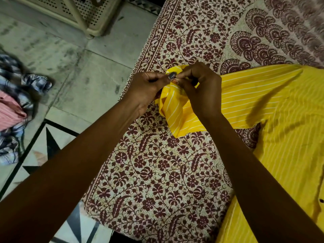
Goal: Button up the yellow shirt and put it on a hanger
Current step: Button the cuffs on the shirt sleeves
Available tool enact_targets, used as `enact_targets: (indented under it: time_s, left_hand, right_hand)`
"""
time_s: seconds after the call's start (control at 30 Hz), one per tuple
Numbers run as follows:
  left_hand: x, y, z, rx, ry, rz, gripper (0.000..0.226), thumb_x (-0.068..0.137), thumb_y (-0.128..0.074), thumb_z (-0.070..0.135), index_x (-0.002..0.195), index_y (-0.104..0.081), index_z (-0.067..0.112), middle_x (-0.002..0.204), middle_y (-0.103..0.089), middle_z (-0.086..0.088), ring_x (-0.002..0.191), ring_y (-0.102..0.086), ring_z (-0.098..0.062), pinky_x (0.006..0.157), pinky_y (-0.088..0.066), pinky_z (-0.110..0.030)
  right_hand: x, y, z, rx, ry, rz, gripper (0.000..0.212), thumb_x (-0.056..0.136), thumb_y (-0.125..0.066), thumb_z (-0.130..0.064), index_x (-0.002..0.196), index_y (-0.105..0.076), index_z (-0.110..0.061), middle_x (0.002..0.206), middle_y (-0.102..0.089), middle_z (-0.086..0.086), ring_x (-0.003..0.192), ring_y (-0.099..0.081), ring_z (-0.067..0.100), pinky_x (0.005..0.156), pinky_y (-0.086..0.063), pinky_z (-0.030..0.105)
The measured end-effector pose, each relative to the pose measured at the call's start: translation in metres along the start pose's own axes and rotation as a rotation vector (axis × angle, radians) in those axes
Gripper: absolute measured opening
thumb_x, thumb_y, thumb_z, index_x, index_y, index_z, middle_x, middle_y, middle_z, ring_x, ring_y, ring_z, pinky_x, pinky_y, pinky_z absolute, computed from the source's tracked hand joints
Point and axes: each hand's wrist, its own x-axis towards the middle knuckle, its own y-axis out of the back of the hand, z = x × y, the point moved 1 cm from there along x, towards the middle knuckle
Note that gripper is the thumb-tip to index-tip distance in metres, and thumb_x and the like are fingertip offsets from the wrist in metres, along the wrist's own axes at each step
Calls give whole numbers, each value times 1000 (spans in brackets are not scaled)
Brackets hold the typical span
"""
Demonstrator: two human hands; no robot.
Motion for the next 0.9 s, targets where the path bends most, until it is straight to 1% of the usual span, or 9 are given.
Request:
enact_targets:
  time_s: [0.1, 0.2, 0.27, 0.37, 0.47, 0.53, 0.63, 0.77, 0.9]
  left_hand:
    - [2, -2, 0, 21, -57, 18, 7, 80, -68, 17, 74, -70, 14, 67, -70, 1, 68, -61, -17, 73, -53, -32]
    - [3, -3, 1, 82, -93, 21, 10, 81, -68, 19, 71, -70, 17, 59, -69, 7, 62, -59, -12, 67, -51, -27]
    - [4, -4, 2, 89, -88, -9, 7, 82, -67, 16, 76, -70, 16, 66, -70, 4, 69, -60, -16, 74, -52, -33]
    - [3, -4, 5, 54, -50, -95, 8, 84, -62, 8, 88, -69, 11, 93, -68, -14, 92, -58, -28, 96, -46, -48]
    - [3, -4, 7, 55, -18, -141, 10, 86, -59, 7, 88, -68, 12, 94, -65, -14, 96, -54, -29, 100, -41, -50]
    - [4, -4, 8, 88, -9, -177, 11, 88, -56, 9, 92, -67, 10, 97, -65, -15, 97, -55, -29, 100, -41, -49]
    - [5, -3, 11, 170, -52, -196, 13, 90, -55, 12, 97, -66, 9, 94, -67, -8, 92, -58, -19, 96, -46, -40]
    - [9, 0, 13, 288, -193, -175, 13, 89, -57, 11, 96, -68, 13, 79, -68, 7, 70, -59, 3, 73, -49, -15]
    - [8, -1, 10, 403, -397, -40, 21, 85, -62, 5, 106, -64, 8, 92, -66, -1, 67, -58, 9, 72, -49, -13]
  right_hand:
    - [-1, 2, -2, -43, 50, 30, 3, 78, -65, -5, 79, -66, -2, 79, -57, -1, 71, -49, -2, 65, -39, 16]
    - [-1, 3, 1, -34, 24, 48, 3, 78, -66, -5, 78, -66, -3, 77, -58, 3, 69, -48, -3, 64, -39, 17]
    - [-2, 3, 3, -18, 6, 56, 2, 76, -67, -5, 78, -67, -4, 77, -56, 0, 67, -50, -4, 63, -38, 12]
    - [-2, 5, 6, 66, -51, 53, 8, 74, -69, -3, 79, -67, -9, 75, -55, -7, 69, -54, -6, 63, -37, 7]
    - [-1, 5, 7, 148, -104, 34, 15, 72, -71, -1, 82, -67, -12, 78, -56, -7, 70, -55, -6, 63, -39, 8]
    - [2, 5, 7, 194, -123, 15, 17, 70, -71, -2, 79, -67, -15, 80, -58, -5, 72, -56, -2, 64, -45, 15]
    - [4, 6, 5, 225, -129, 2, 24, 69, -73, -3, 71, -64, -26, 77, -61, -5, 74, -60, 13, 68, -51, 28]
    - [4, 6, 4, 184, -112, 42, 19, 68, -74, -5, 76, -67, -21, 74, -59, -11, 70, -58, 4, 68, -48, 19]
    - [4, 5, 5, 209, -171, 66, 16, 69, -75, -5, 78, -68, -16, 75, -65, -5, 72, -63, 4, 71, -50, 18]
